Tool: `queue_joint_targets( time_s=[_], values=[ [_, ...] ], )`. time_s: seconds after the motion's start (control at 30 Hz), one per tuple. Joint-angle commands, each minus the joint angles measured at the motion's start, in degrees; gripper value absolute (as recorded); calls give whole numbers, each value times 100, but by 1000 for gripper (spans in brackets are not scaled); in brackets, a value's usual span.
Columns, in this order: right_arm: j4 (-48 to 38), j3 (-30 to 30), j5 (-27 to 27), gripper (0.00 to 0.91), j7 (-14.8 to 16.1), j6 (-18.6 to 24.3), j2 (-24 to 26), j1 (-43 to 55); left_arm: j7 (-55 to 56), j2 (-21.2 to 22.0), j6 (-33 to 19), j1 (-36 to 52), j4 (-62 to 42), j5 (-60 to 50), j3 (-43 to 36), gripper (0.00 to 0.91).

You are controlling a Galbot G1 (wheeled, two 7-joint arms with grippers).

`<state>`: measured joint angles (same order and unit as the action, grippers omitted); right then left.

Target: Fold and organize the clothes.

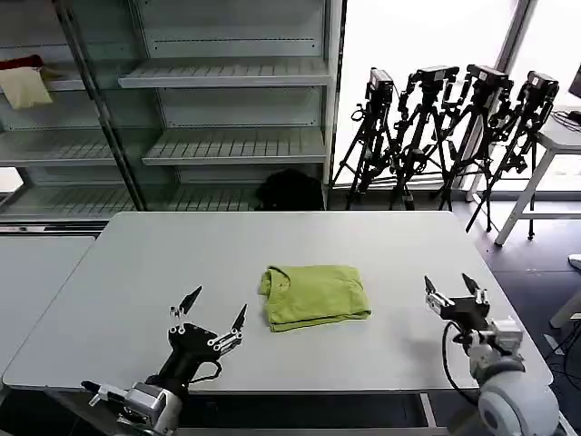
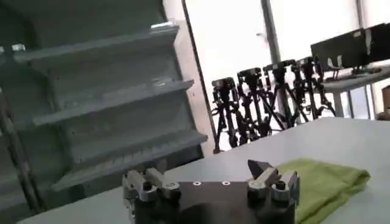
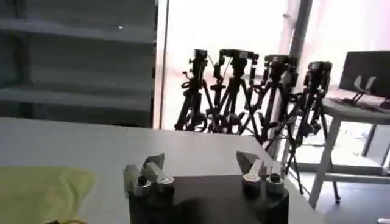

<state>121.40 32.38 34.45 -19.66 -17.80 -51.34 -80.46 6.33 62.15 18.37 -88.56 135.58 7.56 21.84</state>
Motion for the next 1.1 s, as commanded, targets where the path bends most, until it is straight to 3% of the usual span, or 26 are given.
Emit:
queue_joint_targets(
  time_s=[0.03,0.2,0.33,0.67,1.1],
  values=[
    [794,804,-1524,907,-449,3266,-531,-3295,495,46,-1163,-312,-379,353,-266,907],
    [831,629,-2272,907,-719,4681,-800,-4077,645,92,-1544,-605,-362,334,-163,907],
    [954,531,-2504,907,-864,5046,-830,-4319,818,64,-1698,-893,-268,219,-50,907],
    [819,351,-2439,907,-906,4988,-905,-4012,926,206,-1764,-1205,-189,-10,-97,907],
    [539,318,-2126,907,-714,4984,-678,-3957,1059,187,-1774,-1816,-131,-98,59,907]
  ],
)
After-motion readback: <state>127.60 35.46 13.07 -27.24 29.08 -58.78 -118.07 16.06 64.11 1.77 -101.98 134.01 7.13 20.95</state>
